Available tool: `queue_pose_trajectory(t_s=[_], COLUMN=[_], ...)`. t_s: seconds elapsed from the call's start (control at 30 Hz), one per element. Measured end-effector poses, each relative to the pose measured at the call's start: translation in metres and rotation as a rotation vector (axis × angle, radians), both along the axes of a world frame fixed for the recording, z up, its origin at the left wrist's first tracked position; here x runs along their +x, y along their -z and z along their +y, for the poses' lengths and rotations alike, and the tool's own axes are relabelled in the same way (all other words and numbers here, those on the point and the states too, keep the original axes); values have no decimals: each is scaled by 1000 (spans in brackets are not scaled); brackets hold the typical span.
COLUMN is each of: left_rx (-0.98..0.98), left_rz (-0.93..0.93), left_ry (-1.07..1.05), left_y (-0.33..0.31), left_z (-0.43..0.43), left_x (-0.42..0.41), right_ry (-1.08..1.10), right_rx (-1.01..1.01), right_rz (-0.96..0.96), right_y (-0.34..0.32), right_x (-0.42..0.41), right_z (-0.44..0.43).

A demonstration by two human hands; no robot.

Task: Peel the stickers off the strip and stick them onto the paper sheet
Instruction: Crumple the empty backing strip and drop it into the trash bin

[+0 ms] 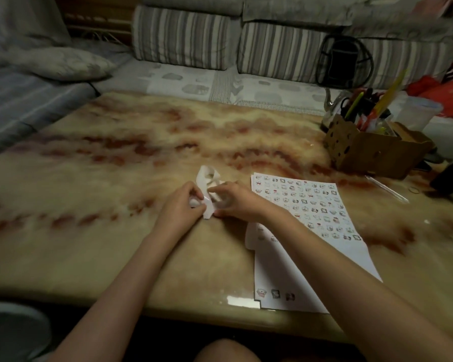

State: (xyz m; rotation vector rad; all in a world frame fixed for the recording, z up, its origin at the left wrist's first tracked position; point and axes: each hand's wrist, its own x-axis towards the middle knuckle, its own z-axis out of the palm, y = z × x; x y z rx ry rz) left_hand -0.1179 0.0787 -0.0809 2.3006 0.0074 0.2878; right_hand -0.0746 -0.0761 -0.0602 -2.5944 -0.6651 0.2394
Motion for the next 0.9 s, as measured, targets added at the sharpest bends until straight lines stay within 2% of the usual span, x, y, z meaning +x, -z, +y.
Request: queue_pose_trajectory(t_s=[0.13, 0.23, 0.33, 0.57, 0.7, 0.8, 0.9], left_rx=[-77, -92, 34, 122, 241, 246, 167], left_rz=[-28, -32, -41, -76, -102, -146, -145], left_ry=[36, 38, 4, 33, 72, 48, 26], left_y=[6, 5, 8, 3, -5, -13, -19], left_z=[-3, -4, 0, 8, 15, 22, 27], left_x=[-4, -6, -2, -7, -19, -33, -47], right_ry=[160, 263, 299, 307, 194, 89, 39], right_rx=[334, 453, 492, 666, 674, 611, 700], right_rz=[45, -17, -14, 98, 184, 196, 239], right_y=[9, 20, 23, 22, 15, 15, 13], right_x=[-17, -25, -28, -30, -35, -41, -50], right_z=[8, 16, 20, 14, 13, 18, 31])
